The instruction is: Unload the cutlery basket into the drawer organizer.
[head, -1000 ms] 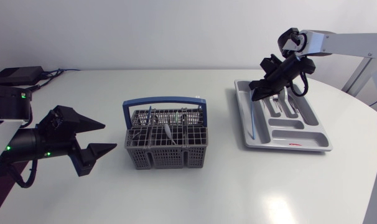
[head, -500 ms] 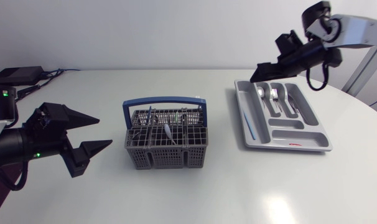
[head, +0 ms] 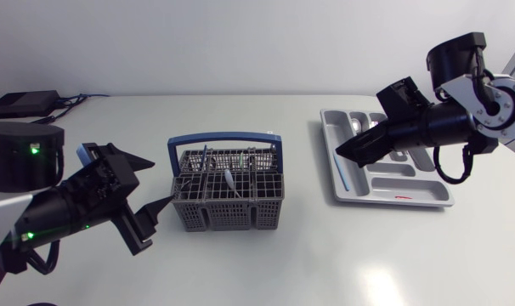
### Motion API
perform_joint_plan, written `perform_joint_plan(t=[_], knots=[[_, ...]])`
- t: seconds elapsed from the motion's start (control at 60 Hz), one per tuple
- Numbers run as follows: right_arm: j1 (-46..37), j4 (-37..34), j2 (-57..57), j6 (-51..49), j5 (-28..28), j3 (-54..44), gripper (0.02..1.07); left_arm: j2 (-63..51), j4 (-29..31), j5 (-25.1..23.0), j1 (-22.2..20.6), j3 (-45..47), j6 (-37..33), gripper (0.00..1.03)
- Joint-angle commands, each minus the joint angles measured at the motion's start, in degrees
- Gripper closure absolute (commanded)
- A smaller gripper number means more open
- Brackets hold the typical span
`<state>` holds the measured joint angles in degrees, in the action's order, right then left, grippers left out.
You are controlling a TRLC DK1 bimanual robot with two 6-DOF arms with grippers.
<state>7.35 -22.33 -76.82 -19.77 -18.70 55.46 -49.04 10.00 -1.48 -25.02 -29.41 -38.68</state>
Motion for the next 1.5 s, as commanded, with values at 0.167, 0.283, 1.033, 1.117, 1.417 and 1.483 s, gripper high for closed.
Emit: perform_joint_plan(t=[0.167,0.283,1.033,1.117,1.417,1.483], knots=[[2.8,2.6,5.1,-0.1,2.4,-5.7,0.06,-4.6,-2.1,9.0,-6.2,0.2,4.9,0.25],[3.2,2.6,5.8,0.3,2.5,-6.5,0.06,-6.4,-3.0,11.6,-7.9,0.1,5.7,0.28],[4.5,3.0,7.5,1.5,2.7,-7.9,0.06,-16.5,-8.4,15.6,-10.6,-3.8,8.5,0.63],[4.5,3.4,7.6,1.8,2.7,-8.2,0.07,-17.1,-9.3,15.7,-10.6,-3.8,8.5,0.66],[4.7,3.4,8.3,1.8,2.8,-8.7,0.07,-19.5,-11.1,16.8,-12.4,-3.5,8.5,0.76],[4.8,3.4,8.6,1.8,2.8,-9.0,0.07,-19.5,-11.8,16.8,-12.4,-3.3,8.5,0.79]])
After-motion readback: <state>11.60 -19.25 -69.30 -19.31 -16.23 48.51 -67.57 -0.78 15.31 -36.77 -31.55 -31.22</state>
